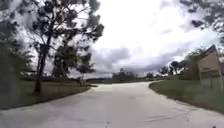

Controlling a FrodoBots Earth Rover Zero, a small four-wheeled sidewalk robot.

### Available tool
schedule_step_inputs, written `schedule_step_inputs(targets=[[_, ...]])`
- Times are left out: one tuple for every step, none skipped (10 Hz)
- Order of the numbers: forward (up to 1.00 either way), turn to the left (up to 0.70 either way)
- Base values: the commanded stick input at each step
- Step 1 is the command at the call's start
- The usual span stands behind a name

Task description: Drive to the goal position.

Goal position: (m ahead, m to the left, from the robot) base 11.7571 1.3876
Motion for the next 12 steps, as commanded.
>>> schedule_step_inputs(targets=[[0.85,0.0],[0.85,0.0],[0.85,0.0],[0.85,0.0],[0.85,0.0],[0.85,0.0],[0.85,0.0],[0.85,0.0],[0.85,0.0],[0.85,0.0],[0.85,0.0],[0.85,0.0]])
